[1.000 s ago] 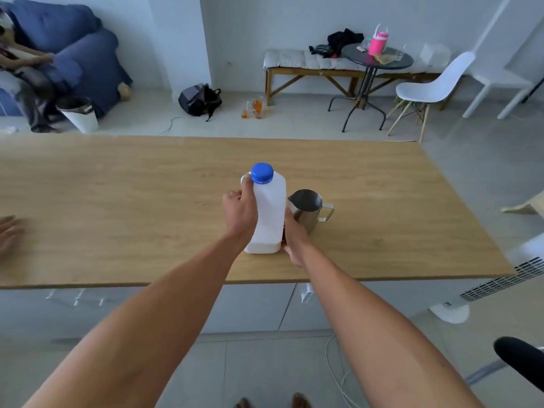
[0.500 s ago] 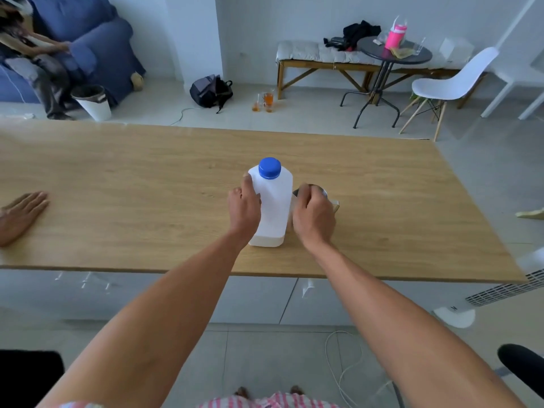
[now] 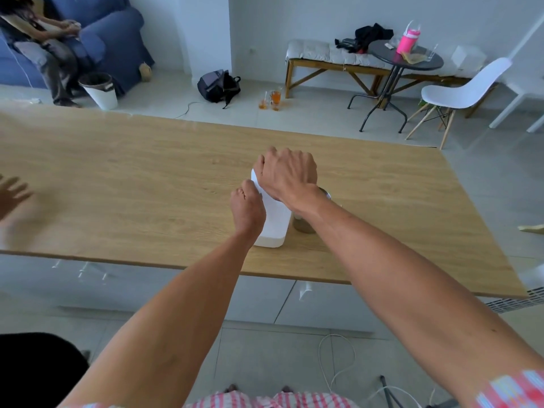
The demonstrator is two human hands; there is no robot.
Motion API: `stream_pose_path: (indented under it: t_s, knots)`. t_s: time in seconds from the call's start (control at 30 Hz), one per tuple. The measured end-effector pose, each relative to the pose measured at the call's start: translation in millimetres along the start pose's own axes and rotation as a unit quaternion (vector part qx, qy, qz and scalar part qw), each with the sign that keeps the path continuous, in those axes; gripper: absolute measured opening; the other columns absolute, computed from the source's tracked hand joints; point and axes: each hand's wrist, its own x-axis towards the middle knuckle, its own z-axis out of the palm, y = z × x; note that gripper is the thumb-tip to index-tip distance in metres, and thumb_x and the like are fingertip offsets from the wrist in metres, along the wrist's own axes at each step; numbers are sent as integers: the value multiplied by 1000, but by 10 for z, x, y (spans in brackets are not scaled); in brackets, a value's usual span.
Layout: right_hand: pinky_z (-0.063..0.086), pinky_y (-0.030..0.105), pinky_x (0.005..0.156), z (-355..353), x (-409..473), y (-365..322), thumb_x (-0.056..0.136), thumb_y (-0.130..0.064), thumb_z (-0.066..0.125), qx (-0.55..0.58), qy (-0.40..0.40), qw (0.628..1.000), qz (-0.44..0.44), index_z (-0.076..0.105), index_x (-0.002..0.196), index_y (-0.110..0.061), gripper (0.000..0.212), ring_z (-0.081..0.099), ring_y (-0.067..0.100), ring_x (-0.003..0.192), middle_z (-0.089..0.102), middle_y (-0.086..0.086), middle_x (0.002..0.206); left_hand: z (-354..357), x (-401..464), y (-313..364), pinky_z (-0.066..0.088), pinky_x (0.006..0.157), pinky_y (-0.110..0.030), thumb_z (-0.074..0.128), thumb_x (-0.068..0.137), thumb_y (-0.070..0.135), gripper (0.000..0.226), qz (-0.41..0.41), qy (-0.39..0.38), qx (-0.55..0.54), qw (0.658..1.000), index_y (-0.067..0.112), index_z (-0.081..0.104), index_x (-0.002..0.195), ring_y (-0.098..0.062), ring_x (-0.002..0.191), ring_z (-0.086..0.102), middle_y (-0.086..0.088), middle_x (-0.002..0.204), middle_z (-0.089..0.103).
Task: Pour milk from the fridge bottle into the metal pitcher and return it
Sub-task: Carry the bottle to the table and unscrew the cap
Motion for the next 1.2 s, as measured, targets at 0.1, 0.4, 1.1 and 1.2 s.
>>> stream_pose_path:
  t_s: [0.1, 0.4, 1.1, 1.2]
  knots:
    - [27, 29, 49, 32, 24, 134, 99, -30, 36, 17, 15, 998, -57, 48, 66, -16, 38, 43, 24, 46, 32, -4, 48, 28, 9, 9, 28, 50, -28, 36, 86, 22, 42, -7, 20, -3, 1000, 28, 31, 45, -6, 49, 26, 14, 46, 29]
    - [19, 25, 48, 86, 145, 274, 91, -30, 46, 76, 38, 987, -138, 48, 60, -16, 34, 36, 28, 38, 27, -7, 43, 65, 45, -4, 28, 48, -18, 38, 92, 21, 31, -11, 41, -16, 999, 19, 28, 62, -5, 49, 25, 16, 49, 28]
    - [49, 43, 67, 4, 138, 579, 87, -29, 39, 143, -25, 931, -334, 58, 115, -4, 43, 54, 31, 81, 54, 14, 103, 94, 11, -23, 23, 57, -45, 33, 81, 24, 28, 33, 74, 13, 997, 15, 23, 56, -21, 63, 22, -5, 59, 25]
    - [45, 36, 61, -21, 137, 527, 92, -52, 38, 103, -19, 960, -260, 52, 125, -14, 52, 58, 28, 81, 57, 7, 109, 91, 6, -24, 27, 60, -44, 32, 81, 27, 28, 20, 77, 9, 997, 14, 26, 58, -23, 66, 26, -7, 62, 29]
